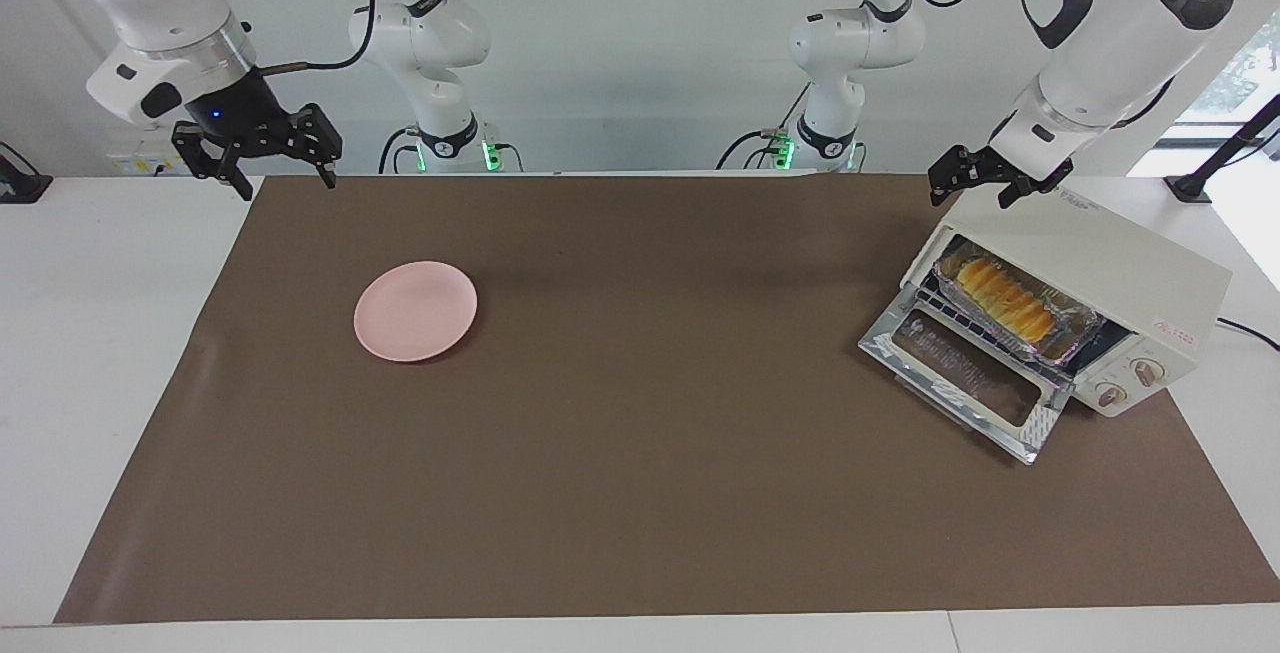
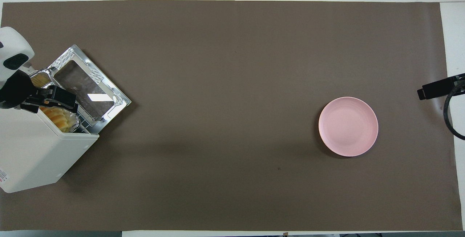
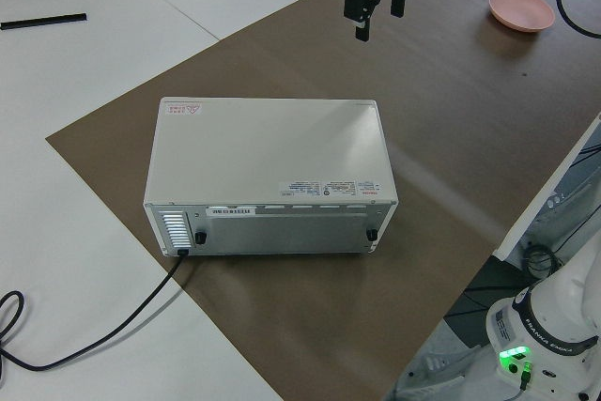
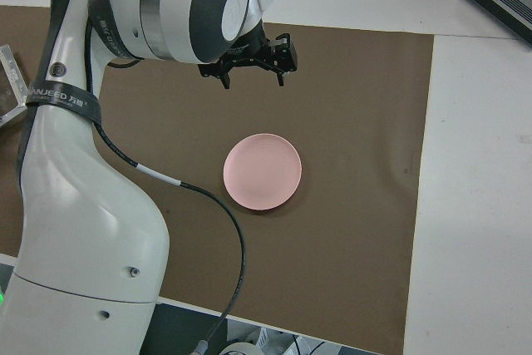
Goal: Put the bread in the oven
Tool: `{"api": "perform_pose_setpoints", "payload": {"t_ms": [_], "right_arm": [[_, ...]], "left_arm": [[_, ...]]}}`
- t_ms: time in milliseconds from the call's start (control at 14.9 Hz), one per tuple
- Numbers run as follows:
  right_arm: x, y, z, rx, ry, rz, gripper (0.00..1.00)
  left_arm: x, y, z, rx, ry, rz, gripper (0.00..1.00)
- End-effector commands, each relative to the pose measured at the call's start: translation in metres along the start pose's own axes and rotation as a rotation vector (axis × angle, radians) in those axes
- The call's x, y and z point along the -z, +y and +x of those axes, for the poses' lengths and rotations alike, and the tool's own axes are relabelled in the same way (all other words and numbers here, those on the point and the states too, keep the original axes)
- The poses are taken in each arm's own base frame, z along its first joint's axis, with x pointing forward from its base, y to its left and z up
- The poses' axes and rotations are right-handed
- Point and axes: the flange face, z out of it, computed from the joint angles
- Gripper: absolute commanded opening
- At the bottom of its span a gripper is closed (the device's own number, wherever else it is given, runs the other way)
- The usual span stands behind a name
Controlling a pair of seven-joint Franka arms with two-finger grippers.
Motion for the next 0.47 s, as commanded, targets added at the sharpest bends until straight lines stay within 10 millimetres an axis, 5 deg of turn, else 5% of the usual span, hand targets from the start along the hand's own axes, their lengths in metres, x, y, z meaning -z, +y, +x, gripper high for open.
{"api": "perform_pose_setpoints", "payload": {"t_ms": [0,403], "right_arm": [[0.0014,-0.0007,-0.0076,0.0,0.0,0.009,1.0],[0.0014,-0.0007,-0.0076,0.001,0.0,0.009,1.0]], "left_arm": [[0.0022,-0.0007,-0.0019,0.017,0.025,-0.02,1.0],[0.0054,-0.0029,0.002,0.03,0.046,-0.024,1.0]]}}
